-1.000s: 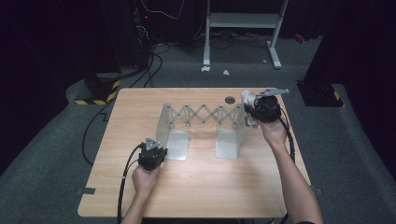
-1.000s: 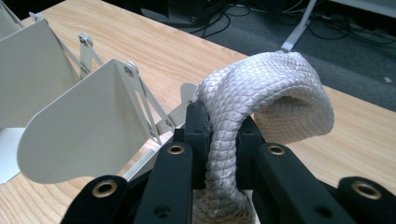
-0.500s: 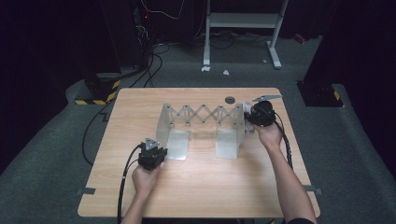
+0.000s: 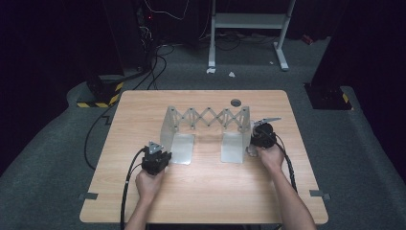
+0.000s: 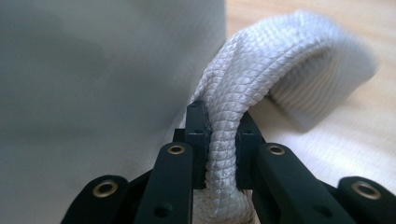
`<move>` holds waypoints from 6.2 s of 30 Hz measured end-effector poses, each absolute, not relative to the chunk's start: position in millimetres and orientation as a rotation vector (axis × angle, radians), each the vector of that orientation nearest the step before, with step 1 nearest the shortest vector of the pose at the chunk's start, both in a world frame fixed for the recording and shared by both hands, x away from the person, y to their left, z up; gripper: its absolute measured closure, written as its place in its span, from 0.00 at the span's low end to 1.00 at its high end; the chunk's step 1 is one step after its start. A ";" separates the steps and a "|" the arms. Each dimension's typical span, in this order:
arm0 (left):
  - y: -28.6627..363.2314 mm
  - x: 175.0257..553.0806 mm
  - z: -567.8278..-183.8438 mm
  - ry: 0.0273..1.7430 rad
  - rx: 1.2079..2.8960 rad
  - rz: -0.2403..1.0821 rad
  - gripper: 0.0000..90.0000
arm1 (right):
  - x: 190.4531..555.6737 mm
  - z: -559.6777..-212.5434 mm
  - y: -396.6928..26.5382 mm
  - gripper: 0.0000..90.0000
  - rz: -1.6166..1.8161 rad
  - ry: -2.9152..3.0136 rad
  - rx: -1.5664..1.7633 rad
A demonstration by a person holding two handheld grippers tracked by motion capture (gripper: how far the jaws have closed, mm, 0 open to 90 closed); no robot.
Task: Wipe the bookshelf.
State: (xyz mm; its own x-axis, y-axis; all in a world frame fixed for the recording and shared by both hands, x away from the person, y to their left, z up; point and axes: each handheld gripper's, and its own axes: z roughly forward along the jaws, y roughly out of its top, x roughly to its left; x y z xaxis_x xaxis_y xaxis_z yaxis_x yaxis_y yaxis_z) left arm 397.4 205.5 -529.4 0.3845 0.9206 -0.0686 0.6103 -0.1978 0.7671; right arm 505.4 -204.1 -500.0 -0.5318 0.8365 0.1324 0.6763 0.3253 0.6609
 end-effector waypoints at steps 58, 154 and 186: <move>209.2 395.5 -529.6 1.327 1.894 0.509 0.90 | 414.9 -517.2 -179.1 0.89 0.947 2.242 1.242; 211.2 396.3 -529.9 1.345 1.874 0.495 0.94 | 451.0 -515.5 -137.8 0.88 0.936 2.288 1.241; 211.6 396.8 -529.8 1.348 1.872 0.491 0.94 | 476.2 -515.3 -151.5 0.84 0.906 2.241 1.332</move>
State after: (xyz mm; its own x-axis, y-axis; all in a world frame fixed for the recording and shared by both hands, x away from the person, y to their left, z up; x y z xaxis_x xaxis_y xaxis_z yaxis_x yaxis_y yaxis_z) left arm 396.8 211.6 -529.8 0.3678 0.9220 -0.1211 0.6282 -0.1503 0.7634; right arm 476.2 -151.5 -515.3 -0.4786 0.8780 0.0028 0.6333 0.3430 0.6938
